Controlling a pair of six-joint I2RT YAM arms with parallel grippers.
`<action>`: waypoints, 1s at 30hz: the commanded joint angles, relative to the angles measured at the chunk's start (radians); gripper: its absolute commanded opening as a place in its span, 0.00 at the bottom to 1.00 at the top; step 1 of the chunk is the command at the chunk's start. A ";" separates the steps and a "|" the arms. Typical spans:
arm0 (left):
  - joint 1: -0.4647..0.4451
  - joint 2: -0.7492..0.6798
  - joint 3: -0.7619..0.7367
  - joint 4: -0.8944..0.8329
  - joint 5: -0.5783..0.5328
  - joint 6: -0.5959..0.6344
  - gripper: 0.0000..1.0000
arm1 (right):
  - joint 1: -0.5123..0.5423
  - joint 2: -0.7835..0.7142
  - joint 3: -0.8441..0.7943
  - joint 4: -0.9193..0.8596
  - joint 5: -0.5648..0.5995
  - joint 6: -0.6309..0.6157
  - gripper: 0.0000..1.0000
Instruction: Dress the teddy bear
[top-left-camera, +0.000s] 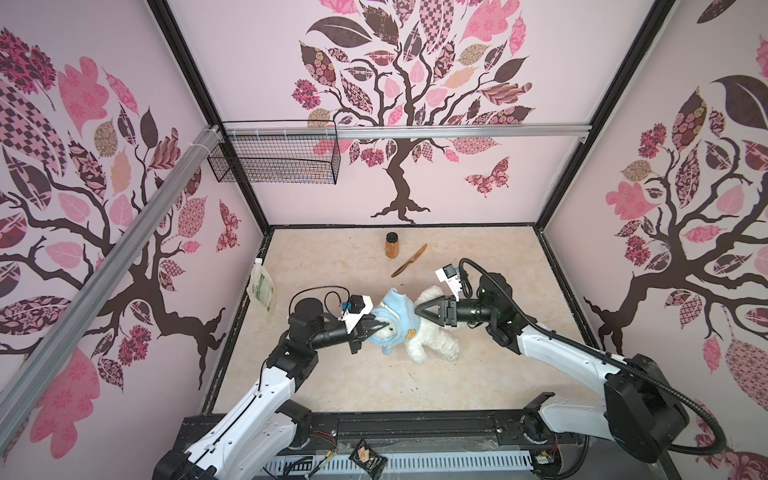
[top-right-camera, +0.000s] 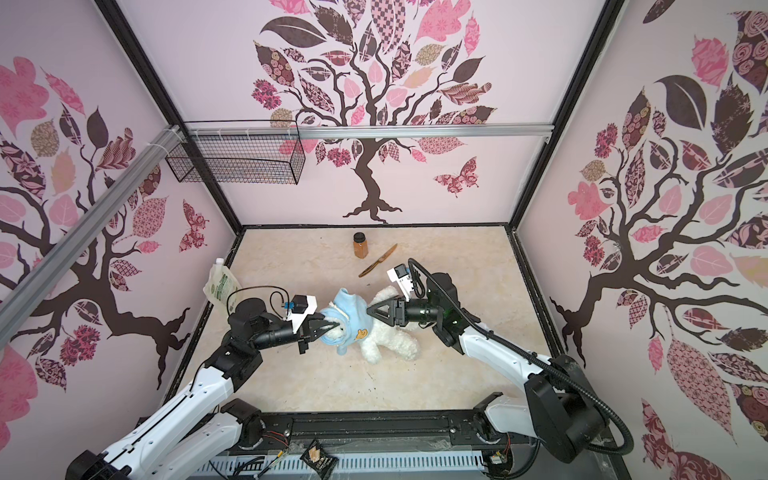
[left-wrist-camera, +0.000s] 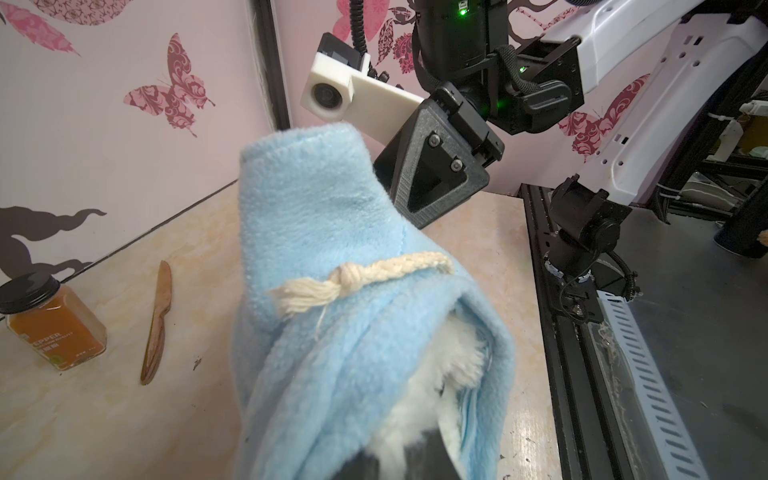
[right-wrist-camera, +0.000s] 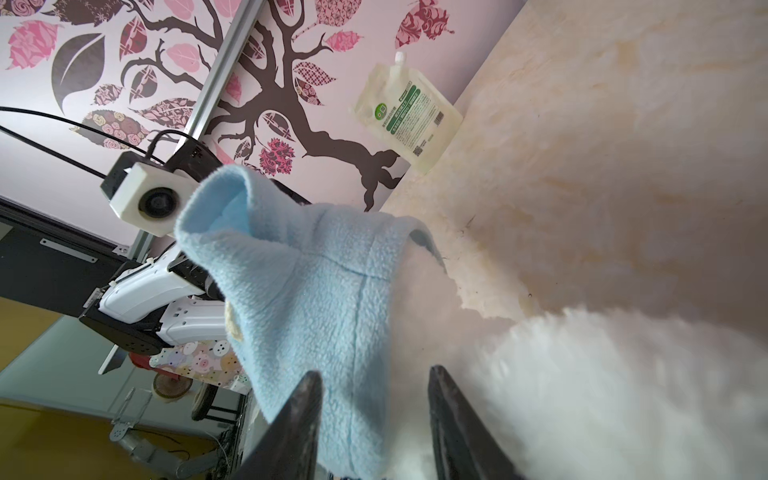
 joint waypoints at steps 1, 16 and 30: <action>-0.005 -0.009 -0.010 0.040 0.026 0.036 0.00 | 0.018 0.045 0.041 0.067 -0.031 0.038 0.40; -0.017 -0.026 0.009 -0.069 0.029 0.102 0.00 | -0.064 0.077 0.026 0.035 0.171 0.147 0.00; -0.012 -0.200 -0.128 0.334 -0.018 -0.203 0.00 | -0.272 -0.074 -0.323 0.165 0.593 0.356 0.00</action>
